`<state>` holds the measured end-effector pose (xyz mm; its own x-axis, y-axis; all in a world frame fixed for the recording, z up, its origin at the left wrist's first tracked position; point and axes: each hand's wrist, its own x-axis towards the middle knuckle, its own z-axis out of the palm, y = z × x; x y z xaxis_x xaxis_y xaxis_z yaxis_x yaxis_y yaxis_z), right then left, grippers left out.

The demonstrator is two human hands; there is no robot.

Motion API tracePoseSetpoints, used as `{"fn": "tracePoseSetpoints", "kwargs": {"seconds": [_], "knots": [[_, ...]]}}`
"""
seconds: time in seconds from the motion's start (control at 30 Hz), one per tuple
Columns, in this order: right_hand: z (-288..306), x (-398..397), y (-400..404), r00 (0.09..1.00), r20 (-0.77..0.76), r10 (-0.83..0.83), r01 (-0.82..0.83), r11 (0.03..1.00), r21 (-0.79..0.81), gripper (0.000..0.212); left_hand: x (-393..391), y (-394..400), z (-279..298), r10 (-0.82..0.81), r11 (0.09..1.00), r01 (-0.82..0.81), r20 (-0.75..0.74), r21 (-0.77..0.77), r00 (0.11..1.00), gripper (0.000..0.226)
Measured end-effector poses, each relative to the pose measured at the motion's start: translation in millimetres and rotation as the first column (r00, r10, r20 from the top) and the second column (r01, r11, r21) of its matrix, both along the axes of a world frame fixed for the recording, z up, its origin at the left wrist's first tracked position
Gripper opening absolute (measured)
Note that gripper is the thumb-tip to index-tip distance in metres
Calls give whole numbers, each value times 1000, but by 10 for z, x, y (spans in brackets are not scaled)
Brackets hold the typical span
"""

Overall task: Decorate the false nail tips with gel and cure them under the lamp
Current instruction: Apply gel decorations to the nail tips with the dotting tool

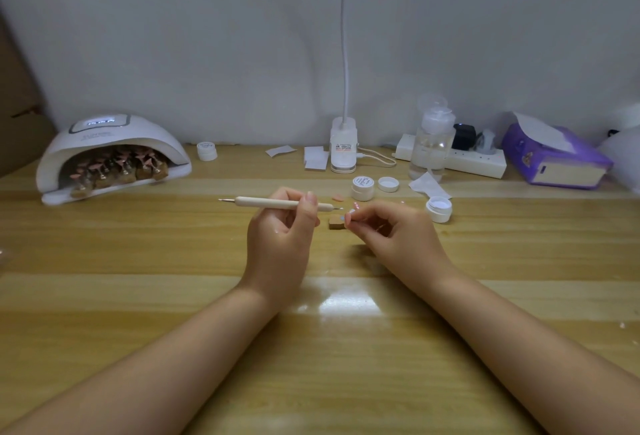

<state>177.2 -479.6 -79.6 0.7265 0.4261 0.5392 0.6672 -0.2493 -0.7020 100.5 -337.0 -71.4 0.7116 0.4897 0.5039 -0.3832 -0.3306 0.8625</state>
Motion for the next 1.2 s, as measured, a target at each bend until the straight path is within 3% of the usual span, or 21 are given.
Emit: {"fn": "tracePoseSetpoints", "kwargs": {"seconds": [0.3, 1.2], "knots": [[12, 12, -7, 988, -153, -28, 37, 998, 58, 5, -18, -17, 2, 10, 995, -7, -31, 97, 999, 23], [19, -11, -13, 994, -106, -21, 26, 999, 39, 6, -26, -34, 6, 34, 985, -27, -43, 169, 998, 25]]}}
